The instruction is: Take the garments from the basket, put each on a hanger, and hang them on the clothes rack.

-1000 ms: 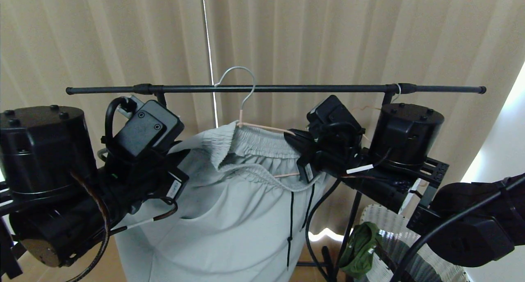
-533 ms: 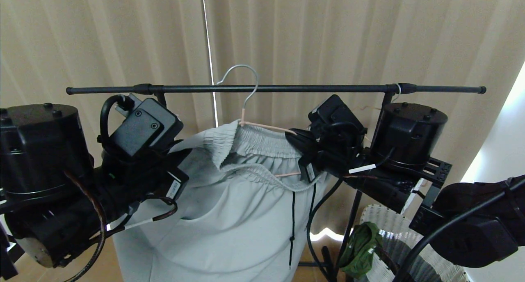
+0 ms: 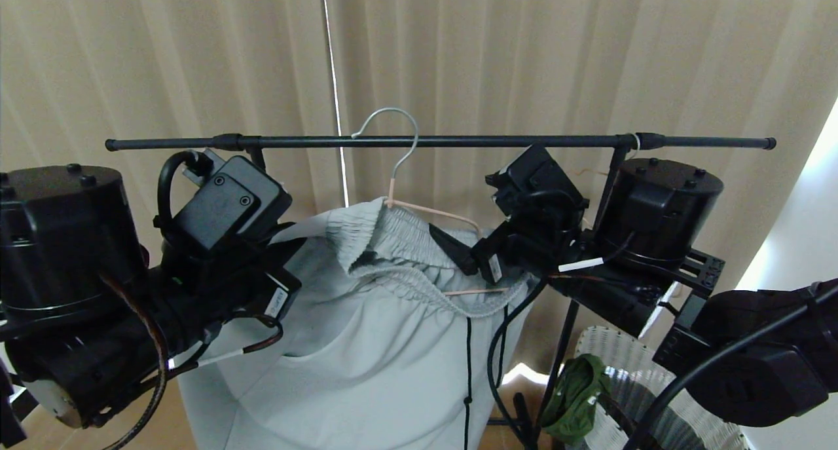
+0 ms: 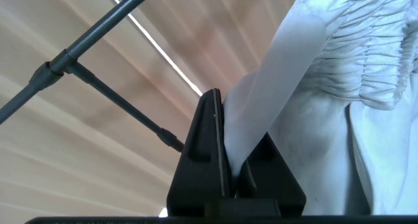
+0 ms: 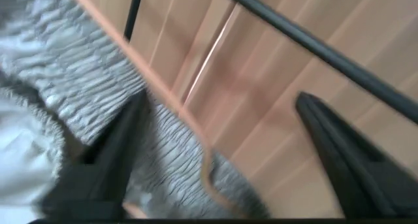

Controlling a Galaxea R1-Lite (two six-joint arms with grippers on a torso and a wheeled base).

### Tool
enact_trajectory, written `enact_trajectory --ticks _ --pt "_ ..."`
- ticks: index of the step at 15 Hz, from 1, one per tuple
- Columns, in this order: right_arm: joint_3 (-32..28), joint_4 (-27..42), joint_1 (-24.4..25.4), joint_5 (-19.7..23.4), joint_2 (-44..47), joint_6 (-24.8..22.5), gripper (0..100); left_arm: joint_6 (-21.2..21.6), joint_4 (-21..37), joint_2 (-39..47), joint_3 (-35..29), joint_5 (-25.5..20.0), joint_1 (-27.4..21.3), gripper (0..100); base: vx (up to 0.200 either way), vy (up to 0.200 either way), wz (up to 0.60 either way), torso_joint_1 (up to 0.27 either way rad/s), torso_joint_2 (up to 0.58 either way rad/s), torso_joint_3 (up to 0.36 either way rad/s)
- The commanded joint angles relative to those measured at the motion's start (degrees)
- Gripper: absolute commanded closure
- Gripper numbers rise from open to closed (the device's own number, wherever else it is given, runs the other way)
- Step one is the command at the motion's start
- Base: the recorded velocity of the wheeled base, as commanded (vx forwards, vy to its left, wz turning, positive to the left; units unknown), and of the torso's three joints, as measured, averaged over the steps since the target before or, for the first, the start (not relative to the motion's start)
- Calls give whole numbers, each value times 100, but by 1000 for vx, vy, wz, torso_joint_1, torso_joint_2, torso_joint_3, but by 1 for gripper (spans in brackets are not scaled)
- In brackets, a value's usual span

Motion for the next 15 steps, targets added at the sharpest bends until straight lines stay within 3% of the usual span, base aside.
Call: enact_trajectory --ticks 1,7,8,15 --pt "0 -5 3 -3 29 -6 0 1 -7 -3 2 8 -1 100 0 0 0 0 0 0" --pt "9 -198 3 -3 108 -6 0 1 2 -302 81 -247 -97 100 0 0 0 0 0 0" --pt "9 -198 3 5 108 -6 100 9 2 -320 107 -247 -97 100 0 0 0 0 0 0" --pt "26 -207 3 5 91 -6 100 9 2 -284 107 -238 -97 100 0 0 0 0 0 0"
